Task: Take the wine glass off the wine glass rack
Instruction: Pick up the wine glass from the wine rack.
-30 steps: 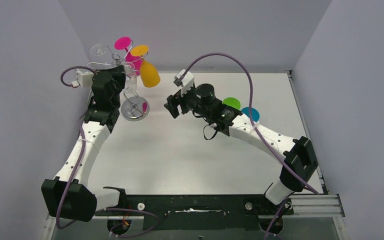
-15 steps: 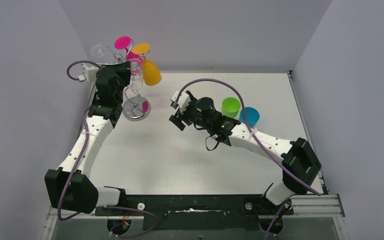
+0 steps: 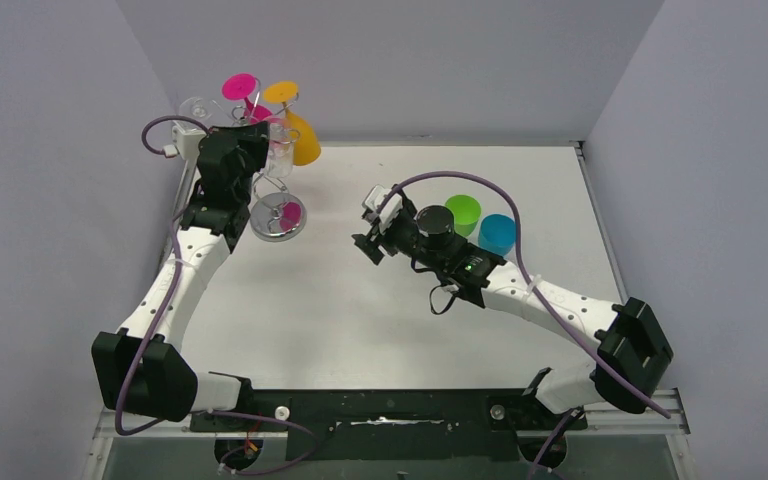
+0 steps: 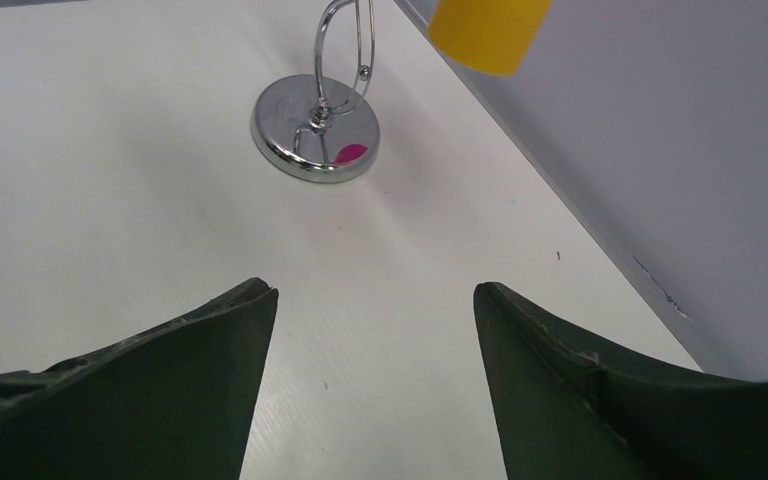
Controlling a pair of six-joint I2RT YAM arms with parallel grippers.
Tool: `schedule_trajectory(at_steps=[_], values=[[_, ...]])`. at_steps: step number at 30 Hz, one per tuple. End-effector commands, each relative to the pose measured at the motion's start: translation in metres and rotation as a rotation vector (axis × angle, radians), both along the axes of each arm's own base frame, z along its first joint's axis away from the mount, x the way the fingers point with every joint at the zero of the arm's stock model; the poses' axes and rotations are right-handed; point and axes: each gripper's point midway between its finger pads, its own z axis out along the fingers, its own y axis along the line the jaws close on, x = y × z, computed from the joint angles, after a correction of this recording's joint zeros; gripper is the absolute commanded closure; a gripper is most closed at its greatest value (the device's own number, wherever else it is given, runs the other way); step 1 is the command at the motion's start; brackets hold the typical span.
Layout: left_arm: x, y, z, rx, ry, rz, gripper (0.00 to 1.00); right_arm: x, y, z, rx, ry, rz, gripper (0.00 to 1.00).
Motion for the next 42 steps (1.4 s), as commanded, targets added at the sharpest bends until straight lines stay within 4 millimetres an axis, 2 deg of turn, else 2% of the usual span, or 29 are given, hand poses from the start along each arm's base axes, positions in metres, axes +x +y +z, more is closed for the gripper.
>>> schedule_trajectory(at_steps=[1, 5, 8, 11, 15, 16, 20, 24, 30, 35, 42], values=[[-0.009, 0.009, 0.090, -0.050, -0.252, 0.059, 1.00, -0.011, 0.000, 0.024, 0.081, -0.060, 0.012, 0.27], [-0.007, -0.005, 0.097, -0.029, -0.271, -0.017, 1.00, -0.013, -0.005, 0.019, 0.085, -0.042, -0.009, 0.27], [-0.017, -0.012, 0.098, -0.006, -0.289, -0.054, 1.00, -0.008, -0.011, 0.027, 0.121, 0.003, -0.065, 0.26], [-0.031, -0.017, 0.097, 0.029, -0.302, -0.095, 1.00, 0.008, -0.015, 0.048, 0.208, 0.141, -0.143, 0.26], [-0.043, -0.026, 0.101, 0.078, -0.333, -0.167, 1.00, 0.024, -0.008, 0.081, 0.337, 0.306, -0.138, 0.29], [-0.043, -0.030, 0.101, 0.093, -0.335, -0.190, 1.00, 0.028, -0.006, 0.094, 0.366, 0.313, -0.135, 0.29], [-0.043, -0.039, 0.102, 0.122, -0.356, -0.278, 1.00, 0.038, 0.001, 0.110, 0.407, 0.342, -0.141, 0.29], [-0.037, -0.045, 0.094, 0.114, -0.341, -0.365, 1.00, 0.054, 0.005, 0.125, 0.473, 0.386, -0.136, 0.29], [-0.042, -0.057, 0.086, 0.167, -0.359, -0.509, 1.00, 0.073, 0.037, 0.142, 0.619, 0.571, 0.005, 0.31], [-0.050, -0.065, 0.074, 0.204, -0.359, -0.673, 1.00, 0.085, 0.061, 0.143, 0.695, 0.702, 0.096, 0.32], [-0.061, -0.075, 0.067, 0.216, -0.348, -0.880, 1.00, 0.077, 0.080, 0.150, 0.712, 0.719, 0.217, 0.37]])
